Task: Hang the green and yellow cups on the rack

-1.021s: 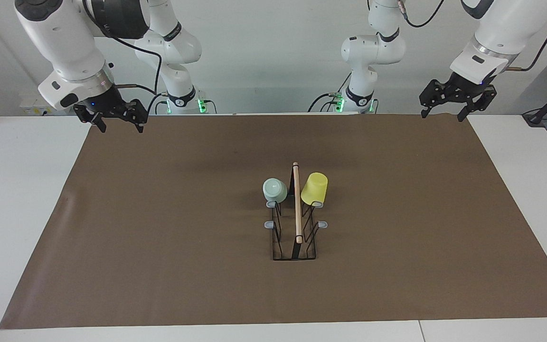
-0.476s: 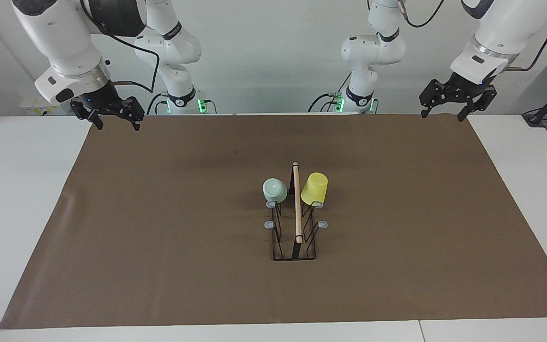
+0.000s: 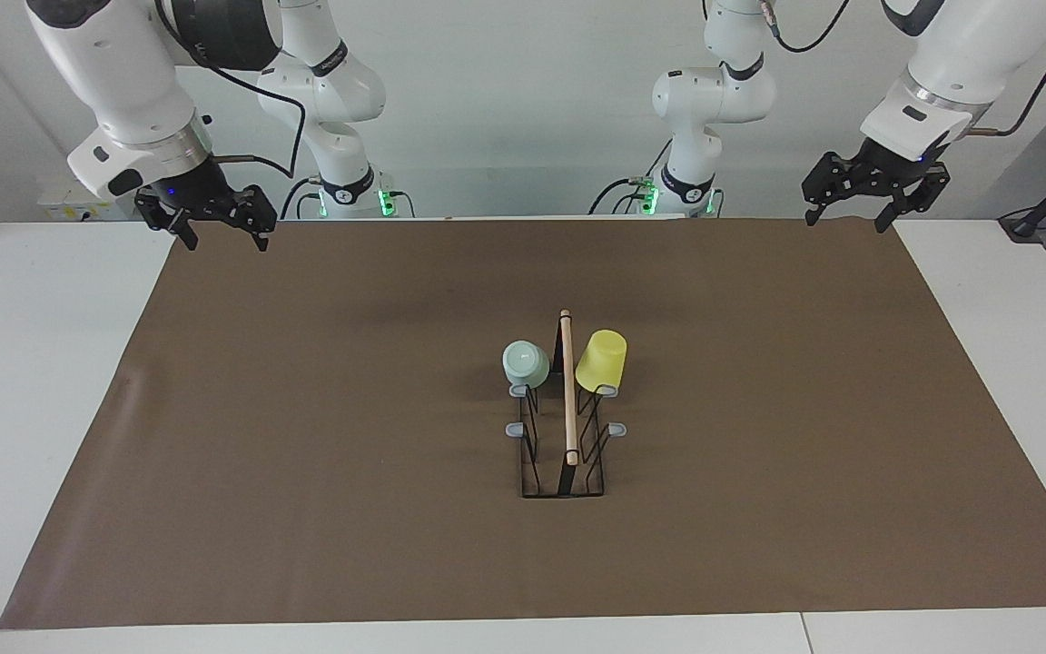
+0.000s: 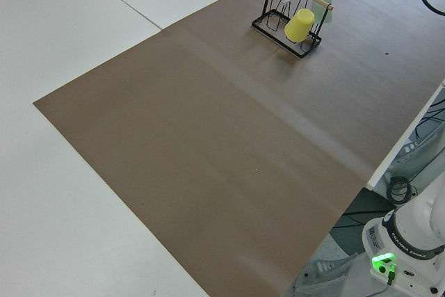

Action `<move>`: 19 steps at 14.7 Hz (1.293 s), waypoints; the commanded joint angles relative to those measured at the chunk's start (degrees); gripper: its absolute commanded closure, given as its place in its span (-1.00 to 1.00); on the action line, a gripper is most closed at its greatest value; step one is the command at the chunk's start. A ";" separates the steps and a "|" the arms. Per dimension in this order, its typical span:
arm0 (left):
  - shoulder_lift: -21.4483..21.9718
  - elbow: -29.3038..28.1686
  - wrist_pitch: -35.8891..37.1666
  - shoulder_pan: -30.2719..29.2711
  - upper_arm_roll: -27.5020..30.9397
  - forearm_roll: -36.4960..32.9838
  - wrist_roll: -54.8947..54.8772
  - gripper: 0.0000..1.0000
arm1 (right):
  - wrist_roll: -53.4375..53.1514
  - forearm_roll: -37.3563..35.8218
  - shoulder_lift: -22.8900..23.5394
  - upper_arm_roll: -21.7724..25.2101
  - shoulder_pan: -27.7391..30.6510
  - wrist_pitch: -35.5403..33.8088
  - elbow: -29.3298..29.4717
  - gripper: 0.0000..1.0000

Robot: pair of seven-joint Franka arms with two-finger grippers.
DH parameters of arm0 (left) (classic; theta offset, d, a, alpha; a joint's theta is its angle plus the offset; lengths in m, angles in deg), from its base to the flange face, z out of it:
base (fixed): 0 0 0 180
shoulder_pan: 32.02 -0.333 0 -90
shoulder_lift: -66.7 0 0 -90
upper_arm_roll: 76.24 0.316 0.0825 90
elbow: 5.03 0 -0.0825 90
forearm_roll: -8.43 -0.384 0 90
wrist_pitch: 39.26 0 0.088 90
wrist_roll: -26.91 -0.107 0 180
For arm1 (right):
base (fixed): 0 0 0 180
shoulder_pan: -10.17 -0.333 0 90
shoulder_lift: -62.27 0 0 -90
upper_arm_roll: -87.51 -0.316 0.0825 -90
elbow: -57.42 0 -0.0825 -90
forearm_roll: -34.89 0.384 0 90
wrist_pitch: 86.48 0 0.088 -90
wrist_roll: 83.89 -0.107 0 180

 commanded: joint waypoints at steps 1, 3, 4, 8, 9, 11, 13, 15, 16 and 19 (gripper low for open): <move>1.50 -1.63 0.33 -0.22 -0.14 0.50 0.45 -1.00 | 0.47 0.02 -1.28 1.73 -1.88 0.94 -1.37 -1.00; 1.50 -1.63 0.33 -0.22 -0.14 0.50 0.45 -1.00 | -0.05 0.02 -1.36 3.31 -3.20 0.68 -1.29 -1.00; 1.50 -1.63 0.33 -0.22 -0.14 0.50 0.45 -1.00 | -0.75 0.11 -1.36 4.02 -4.08 0.59 -1.11 -1.00; 1.50 -1.63 0.33 -0.22 -0.14 0.50 0.45 -1.00 | -1.02 0.02 -1.36 4.47 -4.00 -0.46 -0.84 -1.00; 1.50 -1.63 0.33 -0.22 -0.14 0.50 0.45 -1.00 | -0.94 0.02 -1.45 4.47 -4.00 -0.46 -1.02 -1.00; 1.50 -1.63 0.33 -0.22 -0.14 0.50 0.45 -1.00 | -0.76 0.02 -0.84 4.29 -4.00 -0.55 0.11 -1.00; 1.50 -1.63 0.33 -0.22 -0.14 0.50 0.45 -1.00 | -0.76 0.11 -0.05 4.29 -4.08 -2.65 2.14 -1.00; 1.50 -1.63 0.33 -0.22 -0.14 0.50 0.45 -1.00 | -0.76 0.19 -0.04 4.20 -3.91 -2.75 2.14 -1.00; 1.50 -1.63 0.33 -0.22 -0.14 0.50 0.45 -1.00 | -0.85 0.28 -0.04 4.20 -4.00 -2.92 2.14 -1.00; 1.50 -1.63 0.33 -0.22 -0.14 0.50 0.45 -1.00 | -0.50 0.28 -0.22 4.20 -4.00 -3.10 1.88 -1.00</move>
